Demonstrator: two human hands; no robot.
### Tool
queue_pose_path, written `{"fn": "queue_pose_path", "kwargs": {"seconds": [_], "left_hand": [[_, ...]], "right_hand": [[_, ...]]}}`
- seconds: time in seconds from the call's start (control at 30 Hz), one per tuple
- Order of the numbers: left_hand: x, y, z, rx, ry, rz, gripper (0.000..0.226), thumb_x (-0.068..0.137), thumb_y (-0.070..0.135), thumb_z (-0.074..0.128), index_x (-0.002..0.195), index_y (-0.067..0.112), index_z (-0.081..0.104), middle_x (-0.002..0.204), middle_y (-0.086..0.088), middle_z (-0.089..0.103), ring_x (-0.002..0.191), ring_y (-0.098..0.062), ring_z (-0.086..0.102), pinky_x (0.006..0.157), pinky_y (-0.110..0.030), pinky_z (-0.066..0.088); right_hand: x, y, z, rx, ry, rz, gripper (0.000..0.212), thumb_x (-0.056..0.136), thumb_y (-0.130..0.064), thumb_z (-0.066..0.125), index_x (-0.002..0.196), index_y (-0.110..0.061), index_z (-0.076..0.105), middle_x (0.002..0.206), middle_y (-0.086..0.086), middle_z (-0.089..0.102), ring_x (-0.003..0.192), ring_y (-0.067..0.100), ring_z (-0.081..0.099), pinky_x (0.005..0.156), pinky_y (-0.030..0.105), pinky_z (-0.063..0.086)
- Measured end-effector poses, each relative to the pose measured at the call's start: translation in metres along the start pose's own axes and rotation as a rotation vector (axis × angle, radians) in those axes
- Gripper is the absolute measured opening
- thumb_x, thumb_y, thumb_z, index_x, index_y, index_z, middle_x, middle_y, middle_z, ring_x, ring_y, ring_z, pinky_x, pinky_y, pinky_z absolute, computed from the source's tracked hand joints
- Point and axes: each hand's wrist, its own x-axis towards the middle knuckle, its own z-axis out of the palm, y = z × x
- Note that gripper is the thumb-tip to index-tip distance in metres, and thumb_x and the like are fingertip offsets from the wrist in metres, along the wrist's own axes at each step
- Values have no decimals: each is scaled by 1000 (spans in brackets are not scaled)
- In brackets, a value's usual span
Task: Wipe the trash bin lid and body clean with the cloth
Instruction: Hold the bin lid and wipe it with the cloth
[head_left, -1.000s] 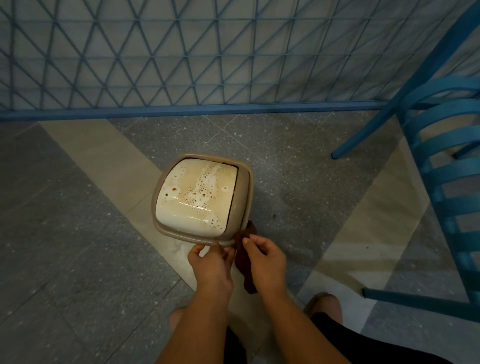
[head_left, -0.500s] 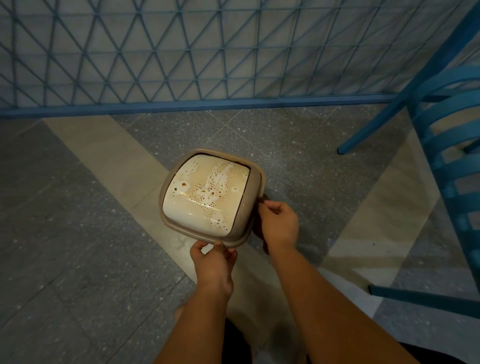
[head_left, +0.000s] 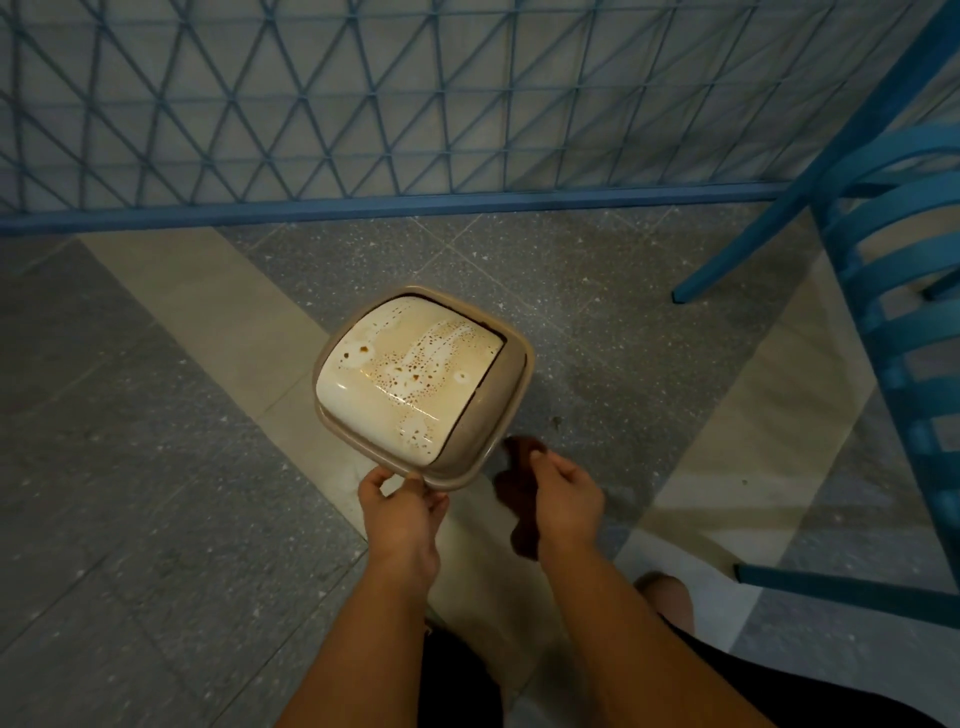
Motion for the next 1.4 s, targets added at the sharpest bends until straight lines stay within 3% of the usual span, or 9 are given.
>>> {"fn": "queue_pose_path", "kwargs": {"seconds": [0.1,0.27,0.43,0.57,0.73,0.83,1.07,1.3,1.4], "left_hand": [[10,11,-6,-63,48,10,40,94,5,55,130,20,44,107,-13,64,94,-24,64,92,-37,50],[10,11,-11,-54,38,18,55,92,2,58,139,25,40,116,-13,63,103,-25,65,92,-39,53],[15,9,-10,-46,-5,27,55,92,3,58,138,27,43,114,-13,66,101,-26,67,83,-37,56],[15,10,-8,-100,-32,31,51,92,-2,52,134,26,49,109,-15,68,99,-29,67,84,-41,55],[13,11,-8,-51,-72,55,53,90,-4,53,134,24,49,107,-17,68,102,-31,66,84,-42,56],[20,12,-10,-29,-26,32,57,89,-3,57,138,26,46,116,-15,66,99,-31,68,85,-44,57],[19,11,-11,-10,-10,37,53,93,2,56,139,24,45,111,-15,68,99,-28,68,79,-38,57],[22,12,-12,2,-17,47,51,91,0,55,136,23,48,110,-13,68,98,-28,68,88,-44,56],[24,14,-13,22,-19,50,52,92,0,55,137,22,45,111,-16,67,99,-29,68,84,-40,56]], "right_hand": [[-2,-21,-3,23,-137,-117,19,85,-23,68,103,-18,68,103,-1,67,90,10,62,78,24,49],[-19,-29,10,122,-336,-209,28,85,-21,67,112,-24,67,108,-3,70,101,13,65,90,35,53],[-36,-35,25,93,-348,-329,25,86,-20,66,108,-30,67,108,-8,69,101,6,64,89,28,53],[-67,-12,28,-211,-493,-660,17,83,-23,68,97,-32,72,100,-11,68,96,2,64,84,26,54],[-59,-12,35,-439,-303,-1005,17,82,-36,64,97,-34,72,91,-13,66,88,5,61,74,26,54],[-43,-35,35,-230,-185,-882,15,84,-26,67,98,-31,71,100,-8,66,92,0,59,80,14,48],[-30,-45,34,-2,-151,-496,14,87,-23,64,100,-27,68,103,-7,68,98,3,61,87,27,53],[-51,-12,28,-219,-260,-762,10,85,-29,65,94,-29,65,95,-16,66,92,-1,61,79,23,52],[-27,-43,34,-229,-184,-689,8,85,-34,63,91,-31,65,103,-13,60,96,3,58,80,19,47]]}}
